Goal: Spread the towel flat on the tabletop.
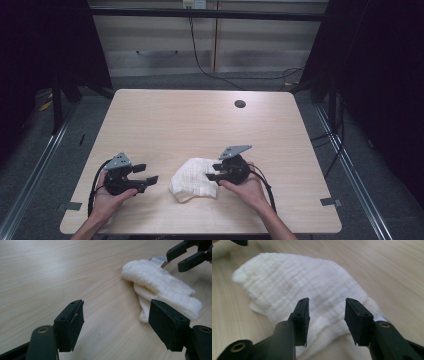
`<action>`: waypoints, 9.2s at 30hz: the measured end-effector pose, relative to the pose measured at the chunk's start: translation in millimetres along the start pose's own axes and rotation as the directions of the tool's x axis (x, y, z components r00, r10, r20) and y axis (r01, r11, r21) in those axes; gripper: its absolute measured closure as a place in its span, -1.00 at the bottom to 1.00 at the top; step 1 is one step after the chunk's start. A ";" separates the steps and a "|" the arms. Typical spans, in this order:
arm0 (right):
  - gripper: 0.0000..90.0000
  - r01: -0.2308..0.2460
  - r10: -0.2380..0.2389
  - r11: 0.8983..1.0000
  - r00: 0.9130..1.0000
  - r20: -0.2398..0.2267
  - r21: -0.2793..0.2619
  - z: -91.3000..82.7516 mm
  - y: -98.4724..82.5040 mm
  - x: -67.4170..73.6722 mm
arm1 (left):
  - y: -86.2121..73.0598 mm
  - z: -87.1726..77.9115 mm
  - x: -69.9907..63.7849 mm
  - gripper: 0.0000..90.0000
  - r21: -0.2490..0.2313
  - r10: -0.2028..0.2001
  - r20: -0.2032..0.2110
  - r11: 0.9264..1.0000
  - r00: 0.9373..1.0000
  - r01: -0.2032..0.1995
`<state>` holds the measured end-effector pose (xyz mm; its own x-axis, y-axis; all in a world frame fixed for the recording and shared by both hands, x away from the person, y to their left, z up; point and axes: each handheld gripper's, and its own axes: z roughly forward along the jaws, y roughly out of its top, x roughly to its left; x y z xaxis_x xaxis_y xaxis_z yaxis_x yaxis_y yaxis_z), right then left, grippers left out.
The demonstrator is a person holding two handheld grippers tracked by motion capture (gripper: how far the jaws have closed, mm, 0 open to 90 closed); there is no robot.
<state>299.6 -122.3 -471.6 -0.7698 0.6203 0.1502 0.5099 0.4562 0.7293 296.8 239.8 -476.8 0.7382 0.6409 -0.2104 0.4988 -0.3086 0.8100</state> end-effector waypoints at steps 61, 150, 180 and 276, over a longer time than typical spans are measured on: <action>0.94 -0.010 0.010 1.000 1.000 -0.006 0.011 34.5 -4.5 -47.1 | 12.9 63.3 -29.8 0.12 0.173 0.100 0.101 0.978 0.990 -0.117; 0.94 -0.100 0.115 0.985 0.988 0.105 -0.143 -17.8 -3.8 -54.3 | 35.5 56.1 -6.6 -0.36 0.069 0.003 0.039 0.998 0.999 -0.005; 0.94 -0.042 0.042 0.999 0.999 -0.004 -0.029 26.7 -20.1 -25.6 | 23.2 63.7 -8.3 -0.10 0.078 0.010 0.079 0.997 0.997 -0.016; 0.95 -0.091 0.238 0.887 0.931 0.278 -0.454 -144.4 142.0 -94.4 | 194.5 -18.1 30.8 0.95 -0.292 -0.042 0.047 0.955 0.998 0.054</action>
<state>389.3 -208.2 -285.8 -0.4888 0.8630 0.1276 0.3478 0.0586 0.9357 408.3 212.3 -315.9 0.7370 0.6199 -0.2695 0.3836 -0.0553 0.9219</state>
